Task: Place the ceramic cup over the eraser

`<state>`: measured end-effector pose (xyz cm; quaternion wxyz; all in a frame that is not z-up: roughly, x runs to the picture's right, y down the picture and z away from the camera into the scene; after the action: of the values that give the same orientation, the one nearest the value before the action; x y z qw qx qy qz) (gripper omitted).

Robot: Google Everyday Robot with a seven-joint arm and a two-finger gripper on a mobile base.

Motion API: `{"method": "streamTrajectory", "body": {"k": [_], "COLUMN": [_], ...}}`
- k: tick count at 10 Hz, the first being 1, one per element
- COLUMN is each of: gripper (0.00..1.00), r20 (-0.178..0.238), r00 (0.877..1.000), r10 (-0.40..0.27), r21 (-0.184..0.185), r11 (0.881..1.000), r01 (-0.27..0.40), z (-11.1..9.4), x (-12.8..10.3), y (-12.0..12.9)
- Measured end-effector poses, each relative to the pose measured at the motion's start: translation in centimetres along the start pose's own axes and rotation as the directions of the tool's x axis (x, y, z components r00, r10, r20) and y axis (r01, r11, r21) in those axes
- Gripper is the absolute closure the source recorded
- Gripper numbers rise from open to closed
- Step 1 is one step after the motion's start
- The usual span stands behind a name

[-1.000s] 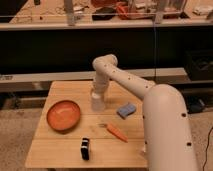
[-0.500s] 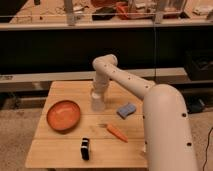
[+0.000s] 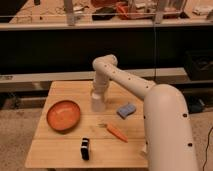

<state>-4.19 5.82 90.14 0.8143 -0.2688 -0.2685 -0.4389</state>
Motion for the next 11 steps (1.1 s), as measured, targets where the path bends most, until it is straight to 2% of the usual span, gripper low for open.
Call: {"method": "streamTrajectory", "body": {"k": [11], "gripper": [0.94], "r20": [-0.002], "r00": [1.0], "r10": [-0.029], "r21": [-0.011], "r11": [1.0], "r01": [0.029], "z": [0.23], "x": [-0.62], "y": [0.44]}}
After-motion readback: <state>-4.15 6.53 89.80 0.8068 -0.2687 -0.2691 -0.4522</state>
